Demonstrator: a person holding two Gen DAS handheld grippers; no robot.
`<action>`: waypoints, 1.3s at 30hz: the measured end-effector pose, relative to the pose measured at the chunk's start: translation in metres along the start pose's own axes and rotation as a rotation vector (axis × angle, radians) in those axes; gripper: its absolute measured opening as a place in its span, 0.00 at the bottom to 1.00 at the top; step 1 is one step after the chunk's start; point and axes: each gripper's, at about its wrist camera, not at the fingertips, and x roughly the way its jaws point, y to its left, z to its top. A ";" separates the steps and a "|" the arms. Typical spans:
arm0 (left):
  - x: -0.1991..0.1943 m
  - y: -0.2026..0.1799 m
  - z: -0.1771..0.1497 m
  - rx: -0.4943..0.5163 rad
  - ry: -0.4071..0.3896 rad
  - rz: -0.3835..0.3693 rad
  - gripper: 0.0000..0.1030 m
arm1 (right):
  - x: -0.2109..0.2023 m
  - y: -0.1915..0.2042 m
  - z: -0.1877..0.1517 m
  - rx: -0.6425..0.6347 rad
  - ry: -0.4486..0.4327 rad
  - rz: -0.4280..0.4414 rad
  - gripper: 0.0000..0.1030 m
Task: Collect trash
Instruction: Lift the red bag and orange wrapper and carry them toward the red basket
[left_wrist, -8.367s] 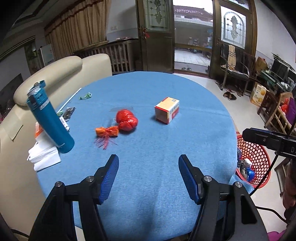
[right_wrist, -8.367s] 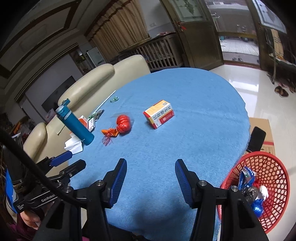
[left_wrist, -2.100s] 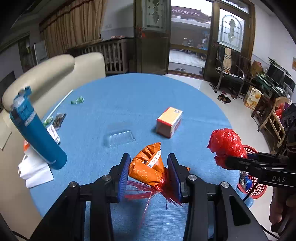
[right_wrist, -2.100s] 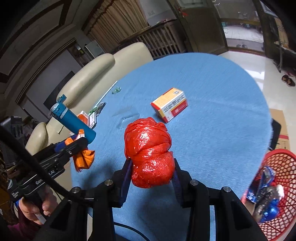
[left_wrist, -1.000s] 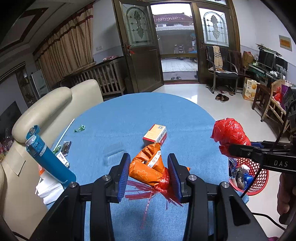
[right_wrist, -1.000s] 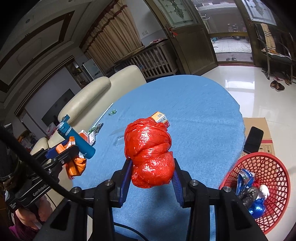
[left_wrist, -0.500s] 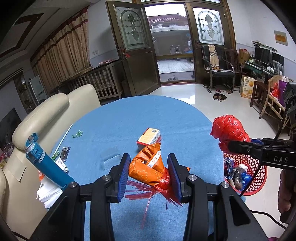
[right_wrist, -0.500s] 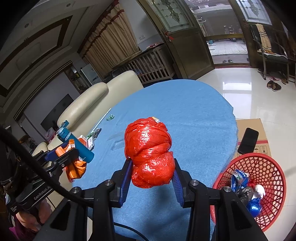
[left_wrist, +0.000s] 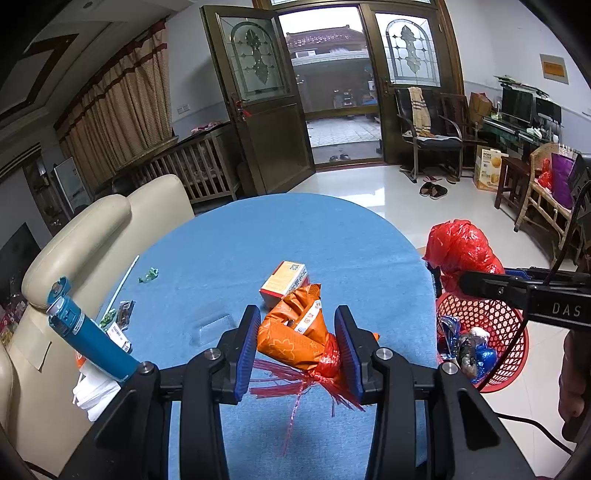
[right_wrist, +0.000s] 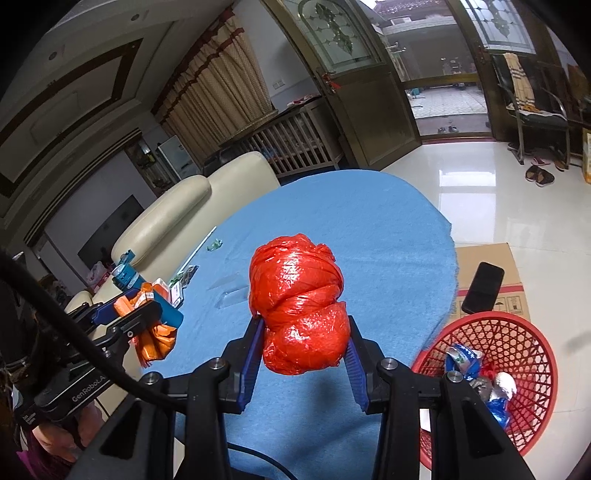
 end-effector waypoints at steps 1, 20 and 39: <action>0.001 -0.002 0.001 0.001 0.002 -0.003 0.42 | -0.001 -0.003 0.001 0.008 0.001 -0.003 0.43; 0.019 -0.031 0.005 0.037 0.074 -0.066 0.42 | -0.003 -0.036 0.001 0.076 0.002 -0.008 0.43; 0.058 -0.085 0.018 0.121 0.132 -0.143 0.42 | -0.006 -0.097 -0.006 0.123 0.076 -0.087 0.43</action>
